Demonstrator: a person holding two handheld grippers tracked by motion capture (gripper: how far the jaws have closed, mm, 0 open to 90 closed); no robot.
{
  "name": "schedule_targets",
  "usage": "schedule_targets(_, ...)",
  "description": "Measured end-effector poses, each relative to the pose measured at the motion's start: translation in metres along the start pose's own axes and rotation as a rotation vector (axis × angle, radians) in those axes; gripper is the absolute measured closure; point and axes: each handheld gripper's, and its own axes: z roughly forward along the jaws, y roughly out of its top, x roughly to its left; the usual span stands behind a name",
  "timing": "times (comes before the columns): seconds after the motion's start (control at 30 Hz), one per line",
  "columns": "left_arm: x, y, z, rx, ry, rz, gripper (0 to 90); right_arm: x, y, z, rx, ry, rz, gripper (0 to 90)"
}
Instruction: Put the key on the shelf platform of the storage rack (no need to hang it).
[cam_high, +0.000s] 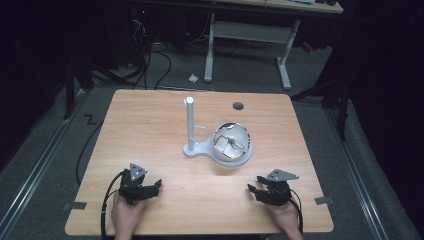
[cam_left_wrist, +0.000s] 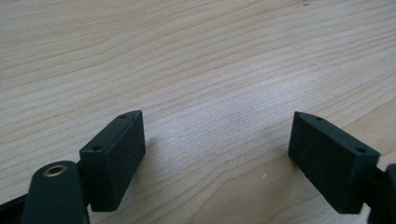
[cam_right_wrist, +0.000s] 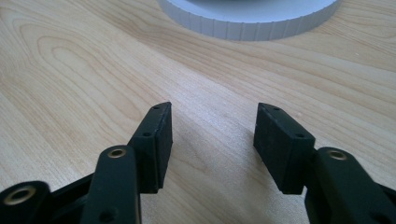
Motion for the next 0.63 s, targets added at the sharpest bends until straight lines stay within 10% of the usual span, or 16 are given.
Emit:
schedule_targets(0.2, -0.0002, -0.0002, -0.0002, 0.0, 0.001, 0.0, 19.2, 0.0072, 0.0003, 0.0016, 0.013, -0.029, -0.072, 40.8)
schedule_targets(0.63, -0.0004, -0.0003, -0.0005, 0.002, -0.002, 0.001, 19.1, 0.0067, 0.0004, 0.0017, 0.014, -0.024, -0.07, 40.4)
